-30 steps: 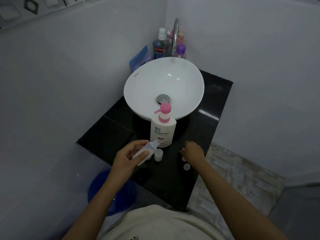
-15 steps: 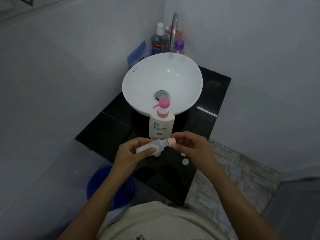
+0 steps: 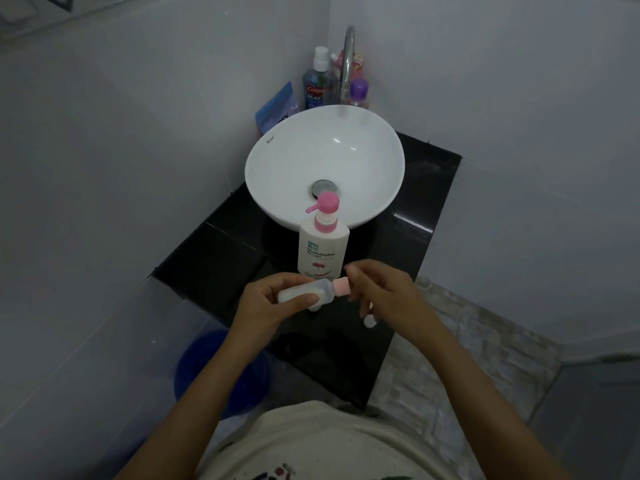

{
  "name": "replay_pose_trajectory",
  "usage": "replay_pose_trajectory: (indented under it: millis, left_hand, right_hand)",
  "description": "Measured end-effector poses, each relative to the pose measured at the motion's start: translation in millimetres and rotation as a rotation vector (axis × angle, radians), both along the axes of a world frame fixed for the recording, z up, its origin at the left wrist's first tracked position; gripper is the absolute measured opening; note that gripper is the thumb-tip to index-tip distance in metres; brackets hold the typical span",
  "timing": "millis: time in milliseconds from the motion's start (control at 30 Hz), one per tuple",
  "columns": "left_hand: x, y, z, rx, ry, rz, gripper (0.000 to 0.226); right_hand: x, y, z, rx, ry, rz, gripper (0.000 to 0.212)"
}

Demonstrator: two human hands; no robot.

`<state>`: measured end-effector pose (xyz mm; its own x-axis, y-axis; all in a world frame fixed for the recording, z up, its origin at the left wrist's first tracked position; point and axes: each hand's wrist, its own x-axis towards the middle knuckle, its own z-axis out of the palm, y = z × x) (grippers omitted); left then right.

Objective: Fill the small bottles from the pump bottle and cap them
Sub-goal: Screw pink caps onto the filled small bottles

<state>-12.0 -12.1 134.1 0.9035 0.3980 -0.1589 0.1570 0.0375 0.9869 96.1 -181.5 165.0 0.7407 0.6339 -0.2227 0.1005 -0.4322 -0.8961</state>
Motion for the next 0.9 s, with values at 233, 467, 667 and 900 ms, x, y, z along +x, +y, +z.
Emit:
replay_pose_trajectory:
  millis: [233, 467, 667, 900]
  left_hand:
    - [1.9, -1.9, 0.4, 0.001, -0.002, -0.016, 0.025]
    - [1.6, -3.0, 0.7, -0.003, -0.015, -0.022, 0.023]
    - [0.6, -2.8, -4.0, -0.021, -0.015, -0.023, 0.024]
    - [-1.3, -1.6, -8.8, -0.062, 0.0, -0.017, 0.026]
  right_hand:
    - [1.3, -2.0, 0.4, -0.083, 0.018, -0.028, 0.027]
    - [-4.3, -0.1, 1.8, -0.103, 0.015, -0.026, 0.029]
    - [-6.7, -1.3, 0.7, -0.101, 0.021, 0.014, 0.027]
    - [-9.7, -4.7, -1.1, -0.065, 0.069, 0.07, 0.016]
